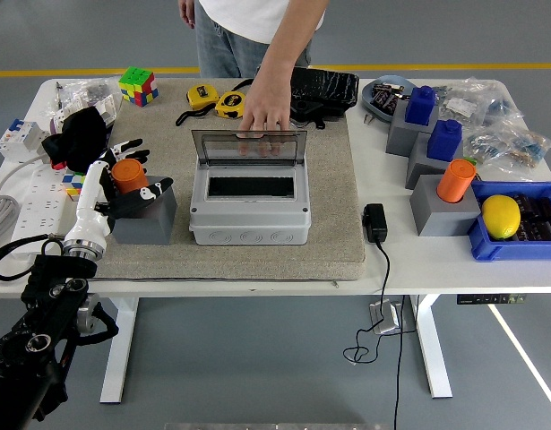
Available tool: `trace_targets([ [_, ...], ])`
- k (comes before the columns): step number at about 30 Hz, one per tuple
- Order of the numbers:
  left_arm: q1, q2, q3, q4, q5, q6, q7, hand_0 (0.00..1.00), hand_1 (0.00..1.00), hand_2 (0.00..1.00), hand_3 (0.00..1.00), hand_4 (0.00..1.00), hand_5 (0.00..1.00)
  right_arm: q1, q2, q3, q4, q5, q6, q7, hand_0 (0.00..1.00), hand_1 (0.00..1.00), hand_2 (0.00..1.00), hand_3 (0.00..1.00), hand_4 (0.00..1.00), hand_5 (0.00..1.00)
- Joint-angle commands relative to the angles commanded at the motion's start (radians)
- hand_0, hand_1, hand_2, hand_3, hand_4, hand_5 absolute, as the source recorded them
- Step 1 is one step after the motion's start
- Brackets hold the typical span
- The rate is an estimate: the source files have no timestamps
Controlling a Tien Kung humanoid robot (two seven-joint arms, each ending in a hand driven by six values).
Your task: Fetch the battery,place it into the box,close the lid of the box
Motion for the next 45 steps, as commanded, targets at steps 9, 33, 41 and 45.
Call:
trace_targets([
  [9, -0.001, -0.002, 0.004, 0.005, -0.003, 0.009, -0.004, 0.385, 0.543, 0.408, 0.394, 0.998, 0.002, 0.001, -0.001, 0.004, 0.0, -0.004, -0.001, 0.0, 0.876, 0.797, 0.747, 0.779, 0.998, 0.998],
  [33, -0.001, -0.009, 0.024, 0.021, -0.027, 0.033, -0.013, 0.225, 0.248, 0.234, 0.247, 0.998, 0.002, 0.001, -0.003, 0.005, 0.0, -0.005, -0.001, 0.002, 0.879, 0.801, 0.747, 0.779, 0.998, 0.998],
  [41, -0.002, -0.009, 0.027, 0.023, -0.029, 0.06, -0.014, 0.153, 0.158, 0.186, 0.206, 0.957, 0.002, 0.001, -0.004, 0.008, 0.0, -0.007, -0.002, 0.001, 0.881, 0.802, 0.747, 0.78, 0.998, 0.998],
  [45, -0.003, -0.009, 0.026, 0.027, -0.033, 0.075, -0.019, 0.113, 0.106, 0.143, 0.16, 0.909, 0.002, 0.001, -0.005, 0.004, 0.0, -0.004, -0.001, 0.002, 0.881, 0.802, 0.749, 0.78, 0.998, 0.998],
])
